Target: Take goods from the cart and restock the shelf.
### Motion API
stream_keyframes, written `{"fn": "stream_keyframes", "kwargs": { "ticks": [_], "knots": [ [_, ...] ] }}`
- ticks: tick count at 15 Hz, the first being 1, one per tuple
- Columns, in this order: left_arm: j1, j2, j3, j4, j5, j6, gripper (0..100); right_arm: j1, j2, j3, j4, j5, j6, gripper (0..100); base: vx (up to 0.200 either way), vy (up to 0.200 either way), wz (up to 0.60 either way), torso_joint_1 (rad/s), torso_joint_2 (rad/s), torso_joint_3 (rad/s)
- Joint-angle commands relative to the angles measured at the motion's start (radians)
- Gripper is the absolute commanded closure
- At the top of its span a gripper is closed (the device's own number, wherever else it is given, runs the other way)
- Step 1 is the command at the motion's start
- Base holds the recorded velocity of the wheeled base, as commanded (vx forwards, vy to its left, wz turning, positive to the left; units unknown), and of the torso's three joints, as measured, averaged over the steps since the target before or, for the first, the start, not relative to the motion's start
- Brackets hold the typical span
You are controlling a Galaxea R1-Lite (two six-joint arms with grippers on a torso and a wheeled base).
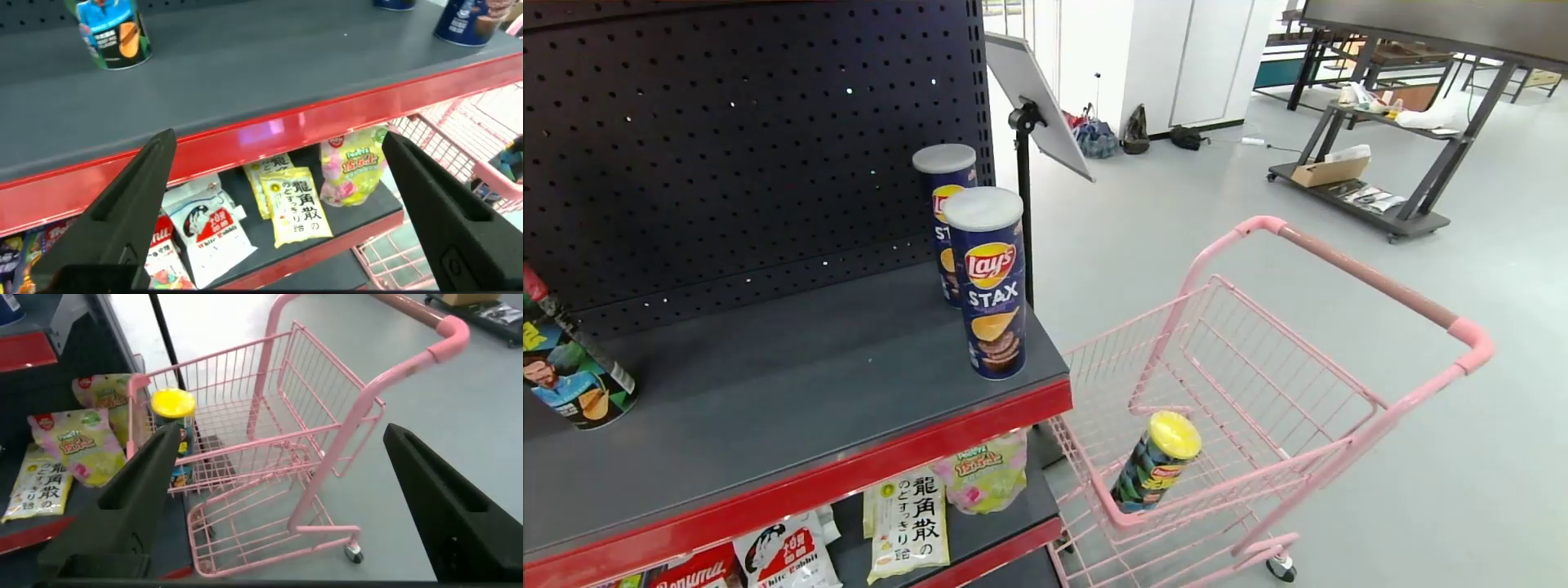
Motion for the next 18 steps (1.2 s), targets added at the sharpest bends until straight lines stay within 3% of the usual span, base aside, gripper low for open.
{"fn": "stream_keyframes", "kwargs": {
  "ticks": [1, 8, 18],
  "knots": [
    [-0.001, 0.001, 0.0, 0.001, 0.001, 0.0, 0, -0.001, -0.001, 0.0, 0.0, -0.004, 0.0, 0, 0.0, 0.0, 0.0, 0.0, 0.0, 0.0],
    [-0.001, 0.001, 0.0, 0.001, 0.001, 0.0, 0, -0.001, -0.001, 0.0, 0.0, -0.005, 0.001, 0, 0.0, 0.0, 0.0, -0.088, 0.23, 0.138],
    [-0.001, 0.001, 0.0, 0.0, 0.001, 0.0, 0, -0.001, -0.001, 0.0, 0.0, -0.005, 0.003, 0, 0.0, 0.0, 0.0, -0.154, 0.43, 0.277]
  ]
}}
